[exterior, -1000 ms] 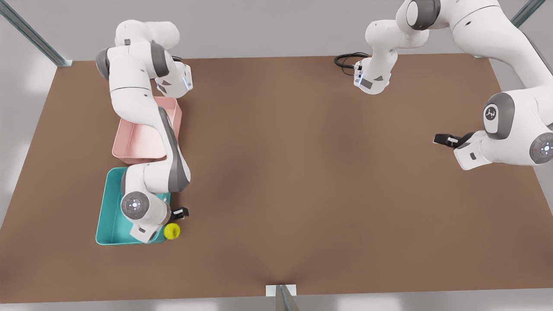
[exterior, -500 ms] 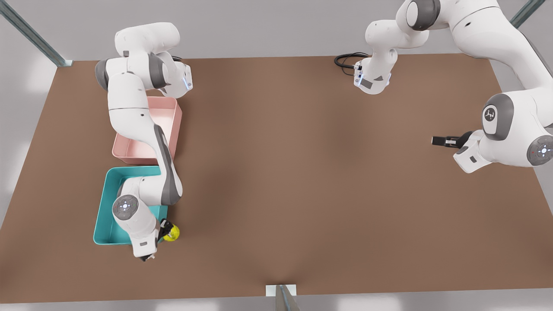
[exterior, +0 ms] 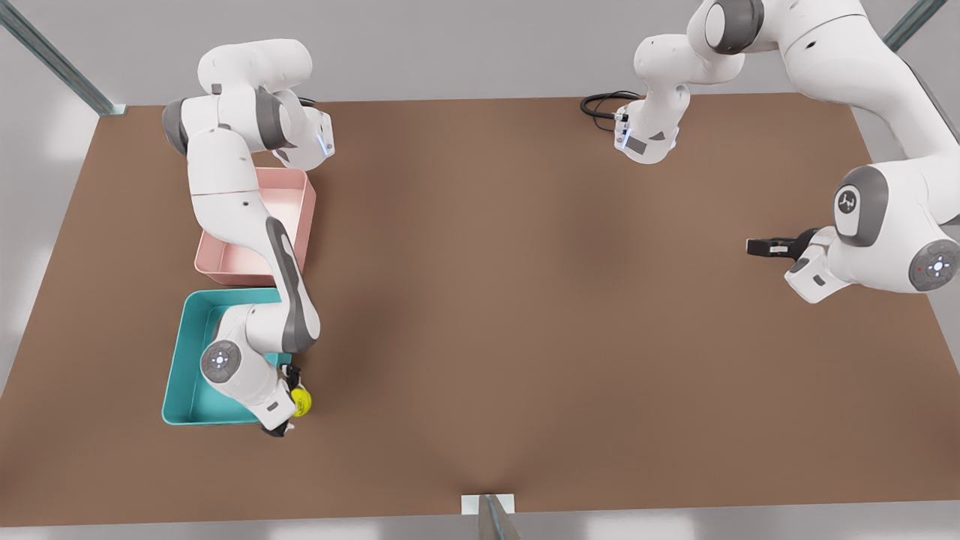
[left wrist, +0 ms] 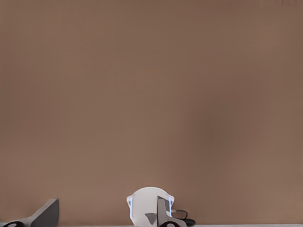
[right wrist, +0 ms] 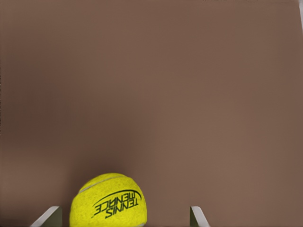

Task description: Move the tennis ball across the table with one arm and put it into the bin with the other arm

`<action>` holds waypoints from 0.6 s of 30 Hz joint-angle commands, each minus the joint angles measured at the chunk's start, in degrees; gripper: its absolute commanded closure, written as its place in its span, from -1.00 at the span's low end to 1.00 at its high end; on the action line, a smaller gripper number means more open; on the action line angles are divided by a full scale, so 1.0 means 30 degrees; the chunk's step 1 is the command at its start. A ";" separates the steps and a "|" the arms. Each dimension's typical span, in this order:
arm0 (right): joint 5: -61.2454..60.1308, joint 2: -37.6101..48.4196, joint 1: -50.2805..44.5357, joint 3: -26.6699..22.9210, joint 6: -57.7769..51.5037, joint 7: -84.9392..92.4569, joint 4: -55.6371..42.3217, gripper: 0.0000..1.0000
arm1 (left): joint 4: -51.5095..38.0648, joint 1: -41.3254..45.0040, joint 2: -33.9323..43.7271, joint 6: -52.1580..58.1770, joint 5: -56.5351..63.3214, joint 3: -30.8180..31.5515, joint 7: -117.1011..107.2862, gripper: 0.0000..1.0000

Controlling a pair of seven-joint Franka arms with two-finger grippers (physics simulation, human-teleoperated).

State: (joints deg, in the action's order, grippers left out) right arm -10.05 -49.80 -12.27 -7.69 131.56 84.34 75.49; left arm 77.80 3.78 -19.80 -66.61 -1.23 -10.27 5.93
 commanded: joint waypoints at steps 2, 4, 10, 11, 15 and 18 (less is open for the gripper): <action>-0.0604 -0.0012 -0.0011 -0.0014 0.0032 0.7131 0.0382 -1.00 | -0.0006 -0.0001 0.0010 0.0054 0.0001 -0.0005 -0.1245 -1.00; -0.0838 0.0047 -0.0011 -0.0014 -0.0027 0.6955 0.0704 -1.00 | -0.0006 -0.0001 -0.0019 0.0054 0.0001 -0.0005 -0.1245 -1.00; -0.0838 -0.0041 0.0018 -0.0072 0.0208 0.6691 0.0880 -1.00 | -0.0006 -0.0001 -0.0019 0.0054 0.0001 -0.0005 -0.1245 -1.00; -0.0838 -0.0041 0.0018 -0.0102 0.0208 0.6691 0.0851 -1.00 | -0.0006 -0.0001 -0.0078 0.0054 0.0001 -0.0005 -0.1245 -1.00; -0.0868 -0.0100 -0.0011 -0.0102 0.0237 0.6691 0.0851 -1.00 | -0.0006 -0.0001 -0.0078 0.0054 -0.0028 -0.0005 -0.1245 -1.00; -0.0956 -0.0275 0.0106 -0.0102 0.0852 0.6691 0.0851 -1.00 | -0.0006 -0.0001 -0.0049 0.0113 -0.0028 -0.0005 -0.1245 -1.00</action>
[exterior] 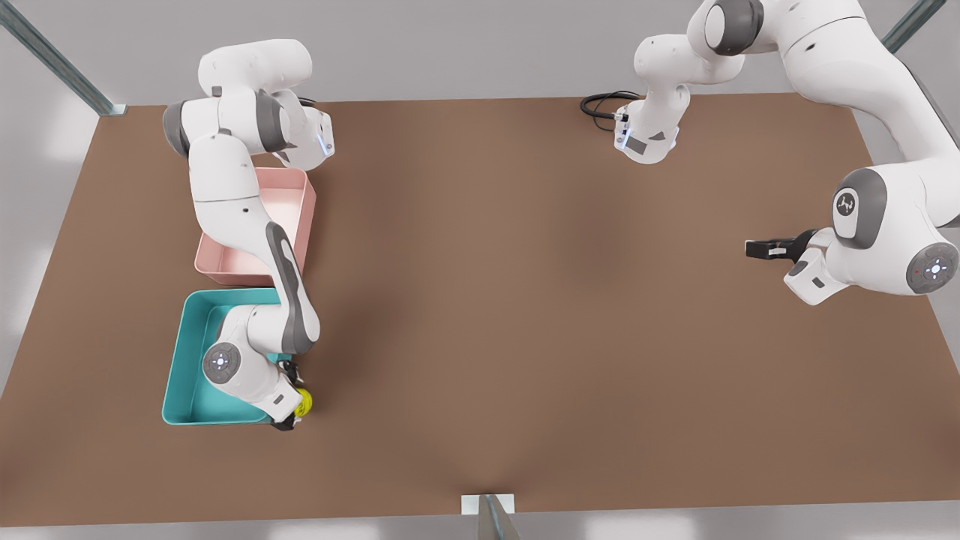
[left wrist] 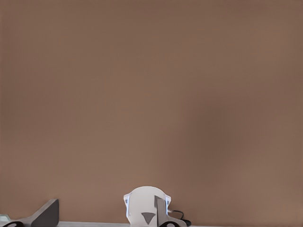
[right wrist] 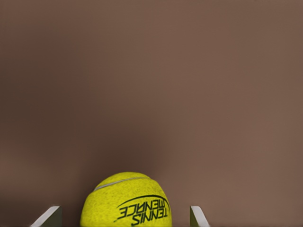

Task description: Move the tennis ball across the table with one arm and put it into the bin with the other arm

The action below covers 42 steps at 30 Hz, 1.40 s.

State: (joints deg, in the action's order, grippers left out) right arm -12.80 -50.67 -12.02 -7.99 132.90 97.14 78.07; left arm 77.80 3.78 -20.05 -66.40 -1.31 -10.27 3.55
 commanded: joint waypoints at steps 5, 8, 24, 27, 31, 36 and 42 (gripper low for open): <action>-0.0039 -0.0397 0.0023 -0.0031 0.0848 0.2426 -0.0008 -1.00 | -0.0007 0.0000 0.0005 0.0102 -0.0003 -0.0005 -0.0452 -1.00; -0.0039 -0.0807 0.0023 -0.0031 0.1520 0.2426 0.0021 -1.00 | -0.0007 0.0029 0.0005 0.0043 -0.0032 -0.0005 -0.0452 -1.00; -0.0390 -0.1100 -0.0065 0.0057 0.1815 0.1811 -0.0155 -0.09 | -0.0007 -0.0030 -0.0288 0.0102 -0.0032 -0.0005 -0.0481 -1.00; -0.1211 -0.0632 -0.0475 0.0116 0.1084 0.1050 -0.0155 -0.10 | -0.0007 0.0000 -0.0288 0.0072 -0.0003 -0.0005 -0.0481 -1.00; -0.1621 0.1419 -0.0504 0.0292 -0.2285 -0.1382 -0.0155 -0.11 | -0.0095 0.0029 -0.0083 0.0336 -0.0003 0.0024 -0.0511 -1.00; -0.1416 0.3412 -0.0270 -0.1873 -0.6943 -0.1851 -0.0360 -0.12 | -0.0271 0.0146 0.0092 0.1068 0.0085 0.0083 -0.0628 -1.00; -0.1327 0.1509 -0.0153 -0.4513 -0.6359 -0.1969 -0.0946 -0.22 | -0.0271 0.0117 0.0092 0.1039 0.0085 0.0200 -0.0628 -1.00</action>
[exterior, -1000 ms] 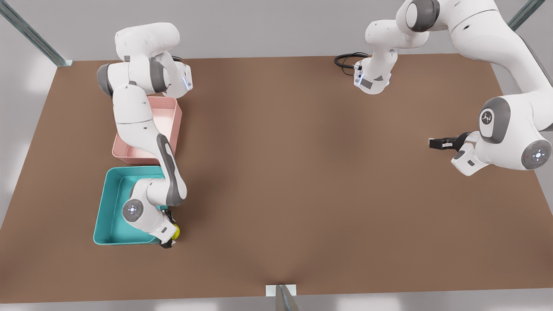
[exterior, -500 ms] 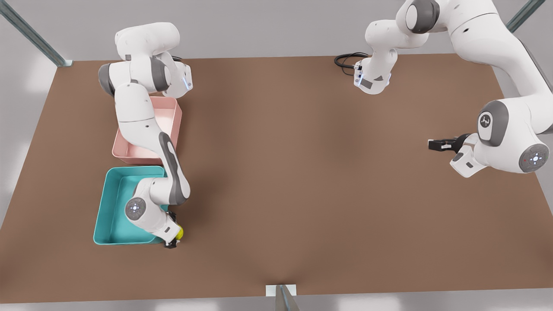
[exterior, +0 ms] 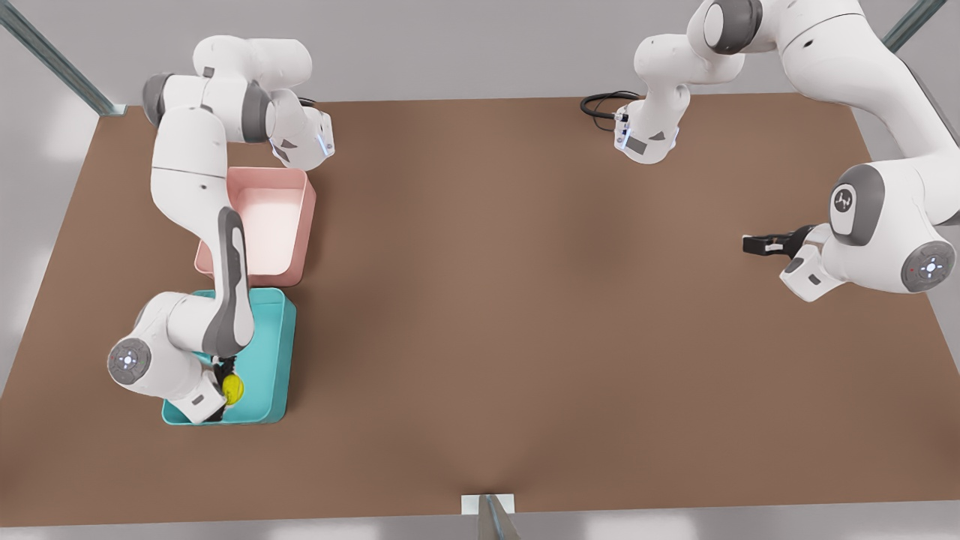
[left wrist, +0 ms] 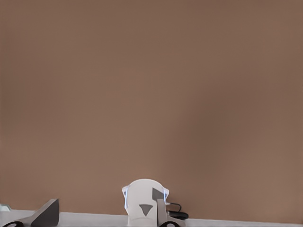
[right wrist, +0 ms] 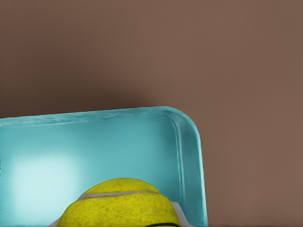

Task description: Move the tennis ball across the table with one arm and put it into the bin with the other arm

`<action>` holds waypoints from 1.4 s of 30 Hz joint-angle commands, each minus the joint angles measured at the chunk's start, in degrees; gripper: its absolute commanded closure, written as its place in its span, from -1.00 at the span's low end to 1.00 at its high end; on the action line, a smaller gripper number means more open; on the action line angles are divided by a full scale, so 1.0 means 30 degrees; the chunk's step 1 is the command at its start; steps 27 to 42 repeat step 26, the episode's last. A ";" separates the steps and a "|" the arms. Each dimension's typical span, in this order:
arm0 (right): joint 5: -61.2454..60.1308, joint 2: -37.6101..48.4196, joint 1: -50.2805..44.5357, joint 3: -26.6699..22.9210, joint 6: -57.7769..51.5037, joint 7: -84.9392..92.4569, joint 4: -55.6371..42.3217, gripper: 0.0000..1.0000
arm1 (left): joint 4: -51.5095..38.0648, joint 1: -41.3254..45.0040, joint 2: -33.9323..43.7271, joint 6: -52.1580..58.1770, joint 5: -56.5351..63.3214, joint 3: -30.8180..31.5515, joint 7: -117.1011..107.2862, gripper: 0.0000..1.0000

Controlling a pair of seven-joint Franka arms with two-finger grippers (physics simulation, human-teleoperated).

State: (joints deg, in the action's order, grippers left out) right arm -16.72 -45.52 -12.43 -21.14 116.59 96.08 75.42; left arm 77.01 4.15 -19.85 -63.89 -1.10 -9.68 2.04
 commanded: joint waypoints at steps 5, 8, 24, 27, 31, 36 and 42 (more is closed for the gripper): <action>-0.1368 -0.0267 0.0158 -0.0072 -0.0981 -0.1674 0.0027 -1.00 | -0.0007 -0.0063 -0.0006 0.0115 0.0016 0.0003 -0.0124 -1.00; -0.2160 0.0407 0.0071 -0.0043 -0.4171 -1.1741 -0.0968 -1.00 | -0.0007 -0.0005 -0.0006 0.0115 -0.0043 0.0090 -0.0124 -1.00; 0.5487 1.2712 0.1828 0.6900 -1.2554 -3.2992 0.1931 -1.00 | 0.0168 -0.0766 0.1518 -0.1937 -0.0190 0.2581 0.0023 -1.00; 0.5487 1.2916 0.1857 0.6900 -1.2262 -3.2992 0.2310 -1.00 | 0.0256 -0.0708 0.1547 -0.1468 -0.0248 0.2610 0.0023 -1.00; 0.5487 1.2916 0.1857 0.6900 -1.2262 -3.2992 0.2310 -1.00 | 0.0256 -0.0708 0.1547 -0.1468 -0.0248 0.2610 0.0023 -1.00; 0.5487 1.2916 0.1857 0.6900 -1.2262 -3.2992 0.2310 -1.00 | 0.0256 -0.0708 0.1547 -0.1468 -0.0248 0.2610 0.0023 -1.00; 0.5487 1.2916 0.1857 0.6900 -1.2262 -3.2992 0.2310 -1.00 | 0.0256 -0.0708 0.1547 -0.1468 -0.0248 0.2610 0.0023 -1.00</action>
